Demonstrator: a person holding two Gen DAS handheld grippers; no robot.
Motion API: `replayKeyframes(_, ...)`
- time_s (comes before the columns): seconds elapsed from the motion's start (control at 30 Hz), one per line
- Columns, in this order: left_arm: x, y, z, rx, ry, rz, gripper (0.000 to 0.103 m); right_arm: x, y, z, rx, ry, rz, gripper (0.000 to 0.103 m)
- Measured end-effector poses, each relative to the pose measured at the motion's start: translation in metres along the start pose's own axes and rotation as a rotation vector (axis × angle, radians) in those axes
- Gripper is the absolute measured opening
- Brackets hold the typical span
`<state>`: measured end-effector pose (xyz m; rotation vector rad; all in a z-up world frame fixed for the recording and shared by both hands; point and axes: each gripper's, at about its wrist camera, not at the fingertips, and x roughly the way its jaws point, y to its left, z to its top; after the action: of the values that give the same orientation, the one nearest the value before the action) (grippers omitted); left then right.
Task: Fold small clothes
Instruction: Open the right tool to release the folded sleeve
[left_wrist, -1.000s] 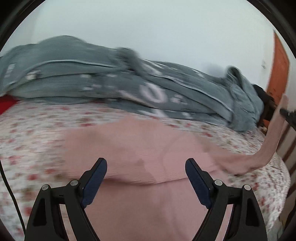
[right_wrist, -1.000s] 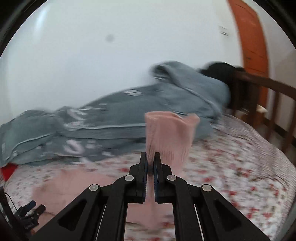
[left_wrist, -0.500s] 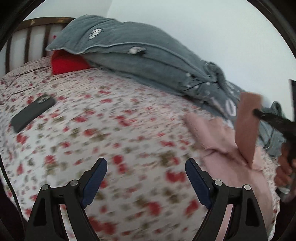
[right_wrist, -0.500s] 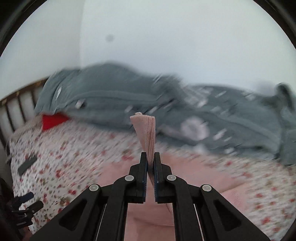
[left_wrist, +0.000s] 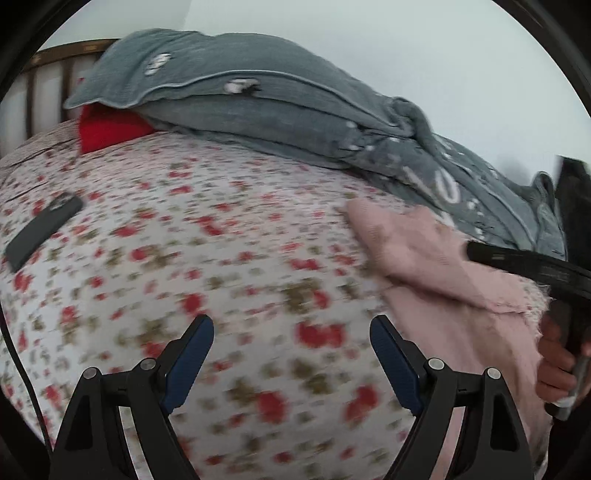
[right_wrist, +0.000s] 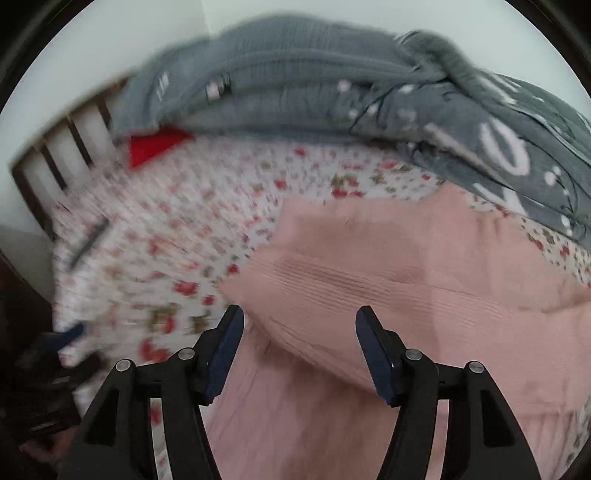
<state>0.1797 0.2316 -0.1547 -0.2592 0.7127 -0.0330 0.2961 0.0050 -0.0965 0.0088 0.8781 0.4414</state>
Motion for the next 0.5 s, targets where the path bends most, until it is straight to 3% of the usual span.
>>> replayKeyframes(0.07, 0.009, -0.016, 0.01, -0.001, 0.024, -0.059, 0.086, -0.036, -0.022, -0.006, 0.023, -0.071, -0.056, 0.075)
replayKeyframes(0.2, 0.037, -0.047, 0.038, -0.004, 0.063, -0.146, 0.086, -0.084, -0.09, -0.024, 0.083, -0.136, -0.244, 0.079)
replayKeyframes(0.33, 0.081, -0.071, 0.062, 0.008, 0.106, -0.096, 0.082, -0.093, -0.165, -0.04, 0.149, -0.094, -0.428, 0.079)
replayKeyframes(0.37, 0.089, -0.075, 0.066, 0.01, 0.113, -0.08, 0.071, -0.093, -0.182, -0.045, 0.171, -0.077, -0.449, 0.079)
replayKeyframes(0.4, 0.099, -0.078, 0.071, 0.012, 0.125, -0.069, 0.051, -0.093, -0.197, -0.05, 0.196, -0.065, -0.445, 0.079)
replayKeyframes(0.43, 0.105, -0.079, 0.073, 0.01, 0.128, -0.081, 0.046, -0.094, -0.206, -0.053, 0.214, -0.061, -0.434, 0.079)
replayKeyframes(0.5, 0.116, -0.08, 0.077, -0.003, 0.137, -0.085, 0.045, -0.094, -0.222, -0.06, 0.239, -0.057, -0.415, 0.079)
